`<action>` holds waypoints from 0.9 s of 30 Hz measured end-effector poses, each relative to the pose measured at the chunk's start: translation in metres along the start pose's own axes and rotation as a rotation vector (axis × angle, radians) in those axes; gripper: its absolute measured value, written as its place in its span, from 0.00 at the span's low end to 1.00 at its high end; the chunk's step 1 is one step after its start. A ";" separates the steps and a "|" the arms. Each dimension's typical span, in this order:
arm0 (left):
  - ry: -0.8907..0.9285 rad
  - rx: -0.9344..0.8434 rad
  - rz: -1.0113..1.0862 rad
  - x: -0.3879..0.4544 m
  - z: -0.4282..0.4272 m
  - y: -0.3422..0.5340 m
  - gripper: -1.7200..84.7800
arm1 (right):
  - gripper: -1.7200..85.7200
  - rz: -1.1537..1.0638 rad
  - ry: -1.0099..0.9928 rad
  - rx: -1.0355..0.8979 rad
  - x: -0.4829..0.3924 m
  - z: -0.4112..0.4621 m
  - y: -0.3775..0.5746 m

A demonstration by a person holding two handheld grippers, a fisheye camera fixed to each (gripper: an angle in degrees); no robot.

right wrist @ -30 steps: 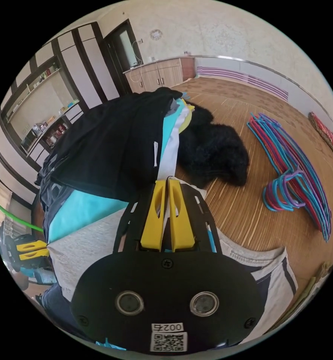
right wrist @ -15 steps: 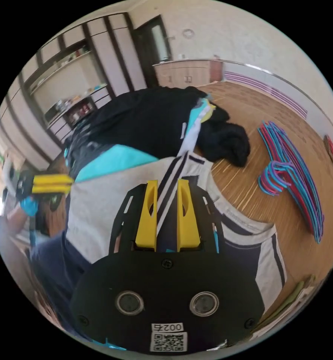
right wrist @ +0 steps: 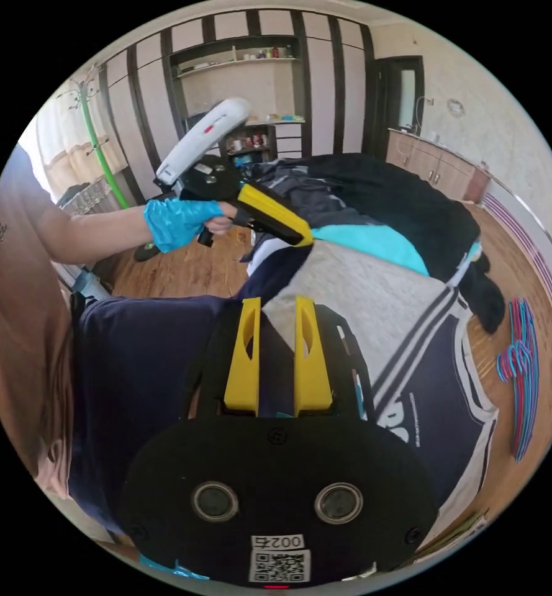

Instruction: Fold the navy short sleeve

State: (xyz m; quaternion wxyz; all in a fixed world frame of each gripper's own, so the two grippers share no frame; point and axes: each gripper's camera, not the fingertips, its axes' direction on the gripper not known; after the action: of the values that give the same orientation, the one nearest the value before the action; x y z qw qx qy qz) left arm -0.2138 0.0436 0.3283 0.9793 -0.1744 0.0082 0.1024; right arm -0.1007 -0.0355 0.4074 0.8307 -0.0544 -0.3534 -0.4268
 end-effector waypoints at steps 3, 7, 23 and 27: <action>-0.007 -0.012 0.002 0.001 0.001 -0.004 0.01 | 0.12 0.045 0.011 -0.049 -0.014 0.017 -0.001; -0.016 -0.022 0.006 0.001 0.002 -0.008 0.01 | 0.09 0.069 0.110 -0.053 -0.032 0.015 0.003; 0.019 -0.039 -0.051 -0.002 0.002 -0.018 0.01 | 0.05 0.129 0.061 -0.030 -0.053 -0.048 0.038; -0.015 -0.090 -0.111 -0.009 -0.004 -0.015 0.01 | 0.08 0.201 0.142 0.017 -0.050 -0.093 0.073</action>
State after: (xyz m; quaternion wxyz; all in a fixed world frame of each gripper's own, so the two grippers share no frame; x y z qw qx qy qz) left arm -0.2194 0.0272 0.3300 0.9746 -0.2177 -0.0135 0.0498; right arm -0.0157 0.0074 0.3219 0.8928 -0.0519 -0.2899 -0.3409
